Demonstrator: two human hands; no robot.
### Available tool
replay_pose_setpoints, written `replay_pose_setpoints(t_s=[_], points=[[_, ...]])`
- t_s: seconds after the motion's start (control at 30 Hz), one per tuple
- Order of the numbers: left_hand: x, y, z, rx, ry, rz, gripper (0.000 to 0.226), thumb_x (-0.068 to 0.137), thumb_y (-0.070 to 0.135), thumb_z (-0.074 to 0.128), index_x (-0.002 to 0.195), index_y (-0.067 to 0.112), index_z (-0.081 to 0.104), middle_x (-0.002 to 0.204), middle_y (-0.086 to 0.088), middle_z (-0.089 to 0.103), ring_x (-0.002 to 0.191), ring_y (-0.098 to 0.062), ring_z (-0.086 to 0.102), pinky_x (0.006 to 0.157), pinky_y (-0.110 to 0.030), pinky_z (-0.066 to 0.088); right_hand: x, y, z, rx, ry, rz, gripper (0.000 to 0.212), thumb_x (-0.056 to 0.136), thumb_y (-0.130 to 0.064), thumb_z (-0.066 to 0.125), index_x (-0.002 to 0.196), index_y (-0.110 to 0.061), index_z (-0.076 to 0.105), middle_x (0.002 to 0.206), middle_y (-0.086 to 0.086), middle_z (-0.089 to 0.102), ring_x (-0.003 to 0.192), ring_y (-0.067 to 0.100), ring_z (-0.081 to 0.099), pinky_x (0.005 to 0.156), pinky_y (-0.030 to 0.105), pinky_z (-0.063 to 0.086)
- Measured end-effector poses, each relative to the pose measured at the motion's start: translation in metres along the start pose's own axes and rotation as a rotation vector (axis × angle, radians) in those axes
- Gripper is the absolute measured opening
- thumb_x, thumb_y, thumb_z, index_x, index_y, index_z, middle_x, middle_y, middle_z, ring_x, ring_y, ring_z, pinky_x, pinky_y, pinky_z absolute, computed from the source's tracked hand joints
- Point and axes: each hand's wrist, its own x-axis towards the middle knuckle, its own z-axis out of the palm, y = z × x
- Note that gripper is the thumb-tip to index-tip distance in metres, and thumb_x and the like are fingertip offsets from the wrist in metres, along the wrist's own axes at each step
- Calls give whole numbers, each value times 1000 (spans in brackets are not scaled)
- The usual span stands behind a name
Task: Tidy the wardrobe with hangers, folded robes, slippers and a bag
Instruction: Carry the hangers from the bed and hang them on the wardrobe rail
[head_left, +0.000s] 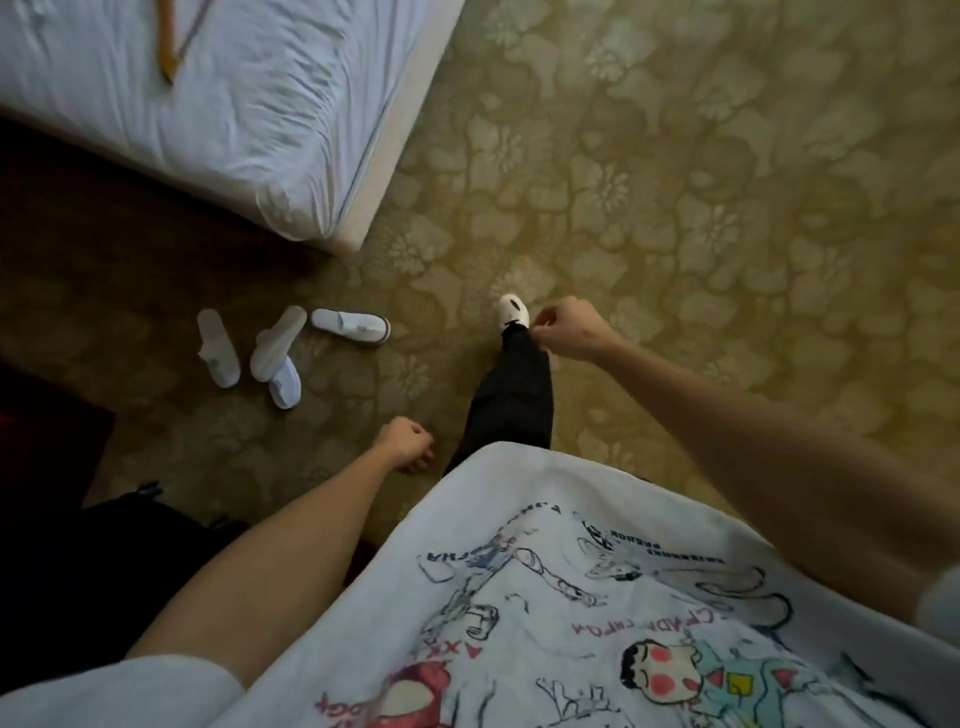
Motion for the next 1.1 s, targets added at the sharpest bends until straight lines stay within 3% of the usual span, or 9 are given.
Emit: replay_pose_setpoints(t_s=[0.13,0.37,0.5,0.7,0.83,1.0,1.1], points=[[33,66,-65,-35,1,6,24,99,11,50,90,3,71,79,-9,72,61,-20,66,58,-28,53,59,-41,-77,-64,7,-12,23,93,-25,59,102,-9,74,92,6,74,84,19,69,79,36,60],[66,267,-177,-74,31,211,20,97,12,51,88,10,68,79,-7,72,56,-15,63,45,-20,47,130,-45,-200,-142,57,183,22,91,-24,60,94,-7,75,85,7,74,75,20,68,65,29,55],[89,386,-223,-64,3,307,19,98,14,54,88,12,70,85,-9,76,62,-16,67,53,-24,53,167,-29,-259,-106,140,335,25,88,-29,62,82,-7,74,80,9,74,73,23,69,70,38,60],[131,540,-279,26,-41,431,20,100,19,53,98,10,71,85,-5,75,66,-15,69,63,-29,58,245,-18,-343,-65,124,467,27,88,-27,62,77,-3,71,76,11,73,69,24,70,61,36,58],[157,620,-336,73,-25,393,20,101,18,52,102,8,69,86,-4,72,65,-14,66,56,-23,51,322,-55,-423,-28,131,429,24,85,-22,61,66,-8,65,63,5,61,56,21,57,53,29,44],[185,674,-428,-3,45,283,20,101,16,53,96,6,70,87,-10,73,64,-16,66,56,-25,52,415,-148,-519,-23,112,265,23,87,-23,59,83,-4,71,79,10,72,76,26,70,63,33,55],[200,680,-476,-136,110,196,20,101,16,53,94,6,69,87,-11,72,66,-18,67,57,-27,54,468,-215,-561,-78,86,128,22,89,-22,58,89,-6,74,84,10,74,77,24,70,66,34,57]])
